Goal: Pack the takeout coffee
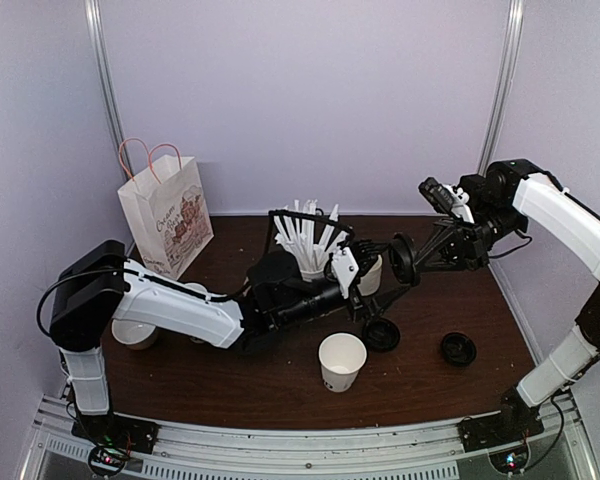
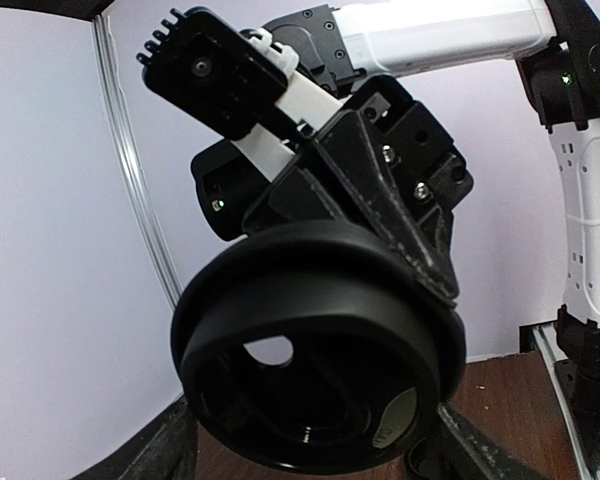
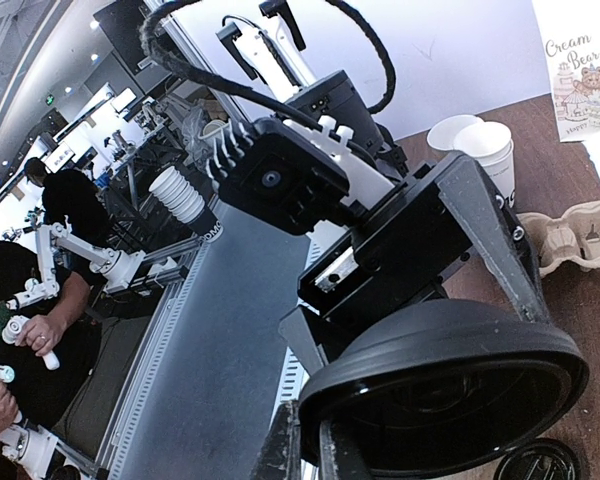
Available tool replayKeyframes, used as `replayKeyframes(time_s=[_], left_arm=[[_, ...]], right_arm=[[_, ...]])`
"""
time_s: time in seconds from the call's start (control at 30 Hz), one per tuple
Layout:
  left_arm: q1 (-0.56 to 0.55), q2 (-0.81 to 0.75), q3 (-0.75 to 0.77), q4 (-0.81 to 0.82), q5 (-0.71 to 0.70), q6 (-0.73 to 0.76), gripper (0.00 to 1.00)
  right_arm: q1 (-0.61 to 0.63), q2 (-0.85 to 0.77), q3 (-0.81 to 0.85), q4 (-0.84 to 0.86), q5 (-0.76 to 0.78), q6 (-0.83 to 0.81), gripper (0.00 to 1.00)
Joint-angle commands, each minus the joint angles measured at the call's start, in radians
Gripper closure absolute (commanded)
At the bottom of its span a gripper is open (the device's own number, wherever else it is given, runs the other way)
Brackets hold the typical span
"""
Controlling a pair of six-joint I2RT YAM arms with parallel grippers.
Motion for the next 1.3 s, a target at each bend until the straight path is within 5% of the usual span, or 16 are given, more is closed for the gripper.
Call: replayKeyframes(time_s=[0.0,0.5,0.63,0.73,0.93,1.1,1.27], left_arm=[[-0.010,0.015,0.032,0.063,-0.012,-0.012,0.19],[-0.011,-0.016,0.023,0.054,0.014,-0.047,0.23],[-0.011,-0.065,-0.002,-0.032,-0.010,-0.052,0.26],[-0.011,-0.162,-0.030,-0.229,-0.025,-0.056,0.27],[-0.011,-0.349,0.043,-0.905,-0.014,-0.076,0.28],[-0.011,-0.351,0.224,-1.469,0.012,-0.062,0.28],[-0.011,-0.268,0.415,-1.824,-0.036,-0.064,0.27]], right_arm=[[0.005,0.001,0.024,-0.150,-0.024,-0.016,1.00],[0.005,0.005,0.013,-0.141,-0.011,-0.014,0.98],[-0.003,0.009,0.037,-0.149,0.035,0.002,0.73],[-0.041,-0.008,0.068,-0.149,0.126,0.017,0.60],[-0.115,-0.100,0.017,0.097,0.344,0.209,0.55],[-0.122,-0.152,-0.078,0.349,0.507,0.410,0.55],[-0.119,-0.142,-0.192,0.621,0.667,0.686,0.55]])
